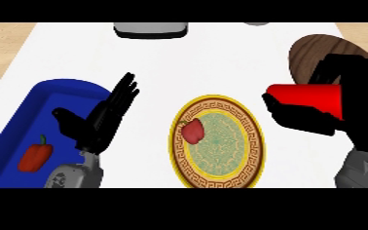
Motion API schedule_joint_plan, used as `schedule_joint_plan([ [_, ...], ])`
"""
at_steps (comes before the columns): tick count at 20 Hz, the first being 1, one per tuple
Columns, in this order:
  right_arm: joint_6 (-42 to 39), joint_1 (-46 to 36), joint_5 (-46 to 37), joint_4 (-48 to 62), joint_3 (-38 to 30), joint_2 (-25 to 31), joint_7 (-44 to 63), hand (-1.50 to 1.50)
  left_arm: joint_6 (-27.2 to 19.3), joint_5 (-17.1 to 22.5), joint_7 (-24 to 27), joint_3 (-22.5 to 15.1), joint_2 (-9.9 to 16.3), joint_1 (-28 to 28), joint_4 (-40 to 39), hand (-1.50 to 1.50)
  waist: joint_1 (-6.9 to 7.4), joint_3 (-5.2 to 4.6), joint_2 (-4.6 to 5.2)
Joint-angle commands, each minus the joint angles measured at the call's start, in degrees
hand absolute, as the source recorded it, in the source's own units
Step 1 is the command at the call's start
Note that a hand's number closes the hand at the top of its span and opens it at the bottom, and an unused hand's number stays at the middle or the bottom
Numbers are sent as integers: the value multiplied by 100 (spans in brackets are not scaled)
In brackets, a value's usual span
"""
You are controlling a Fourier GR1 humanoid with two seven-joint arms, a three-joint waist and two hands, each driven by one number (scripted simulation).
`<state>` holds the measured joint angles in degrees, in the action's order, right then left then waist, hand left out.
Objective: Pick the can from the plate and place it in the bowl
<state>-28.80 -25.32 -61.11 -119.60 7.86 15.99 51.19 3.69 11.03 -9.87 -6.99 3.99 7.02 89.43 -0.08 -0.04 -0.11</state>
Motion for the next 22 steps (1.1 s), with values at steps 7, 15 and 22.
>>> schedule_joint_plan([
  [7, 521, -476, 255, 1405, -1499, 661, -1034, 150, -71, -218, 355, -46, -269, -2, -260, 0, 18, 3, 17],
  [15, 2070, -826, 338, 3680, -2101, 903, -2337, 150, 179, -127, 272, 31, -109, -178, -117, 0, 60, 4, 27],
  [22, 3293, -1421, -74, 6306, -2369, 1592, -3587, 150, 61, -37, -469, 24, -73, 172, 411, 0, 179, 12, 64],
])
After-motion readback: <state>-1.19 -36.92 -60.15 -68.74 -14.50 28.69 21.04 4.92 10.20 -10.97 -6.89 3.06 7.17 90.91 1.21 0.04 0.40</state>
